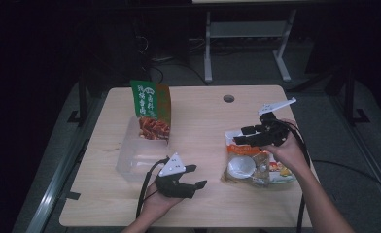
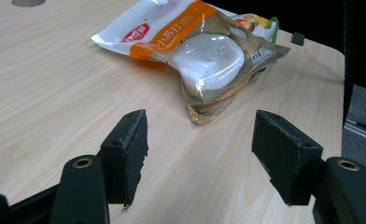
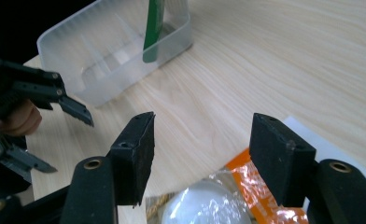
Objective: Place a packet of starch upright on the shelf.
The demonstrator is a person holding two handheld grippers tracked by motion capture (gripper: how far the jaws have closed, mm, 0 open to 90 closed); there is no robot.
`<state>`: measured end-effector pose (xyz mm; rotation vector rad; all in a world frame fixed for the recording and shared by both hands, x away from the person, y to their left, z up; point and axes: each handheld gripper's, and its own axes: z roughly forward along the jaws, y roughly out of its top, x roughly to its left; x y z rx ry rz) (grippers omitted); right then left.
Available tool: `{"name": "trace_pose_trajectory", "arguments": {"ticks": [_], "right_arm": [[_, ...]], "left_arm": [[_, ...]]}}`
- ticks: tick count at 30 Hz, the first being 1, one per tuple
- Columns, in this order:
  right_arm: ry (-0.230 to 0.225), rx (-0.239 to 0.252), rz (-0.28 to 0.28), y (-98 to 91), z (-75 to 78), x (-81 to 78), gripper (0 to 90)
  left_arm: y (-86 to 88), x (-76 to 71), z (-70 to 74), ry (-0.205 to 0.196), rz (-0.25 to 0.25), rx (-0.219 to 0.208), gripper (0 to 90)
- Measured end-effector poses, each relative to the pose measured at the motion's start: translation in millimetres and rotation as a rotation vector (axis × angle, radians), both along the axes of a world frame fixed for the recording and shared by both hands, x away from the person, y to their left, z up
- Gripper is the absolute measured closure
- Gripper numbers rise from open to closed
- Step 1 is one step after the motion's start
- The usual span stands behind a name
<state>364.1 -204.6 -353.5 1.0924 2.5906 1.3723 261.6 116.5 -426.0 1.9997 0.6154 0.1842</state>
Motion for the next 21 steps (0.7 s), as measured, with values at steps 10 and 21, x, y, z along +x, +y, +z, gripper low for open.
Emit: {"name": "trace_pose_trajectory", "arguments": {"ticks": [10,21], "right_arm": [[0.036,0.003,-0.04,-19.7,-15.8,-10.2,38.5],[0.065,-0.014,-0.101,-47.8,-32.6,-21.6,37.8]], "left_arm": [[-2.8,0.6,-1.3,0.003,-0.005,0.002,34.4],[-6.9,0.3,-2.1,-0.001,-0.009,0.017,33.7]]}}
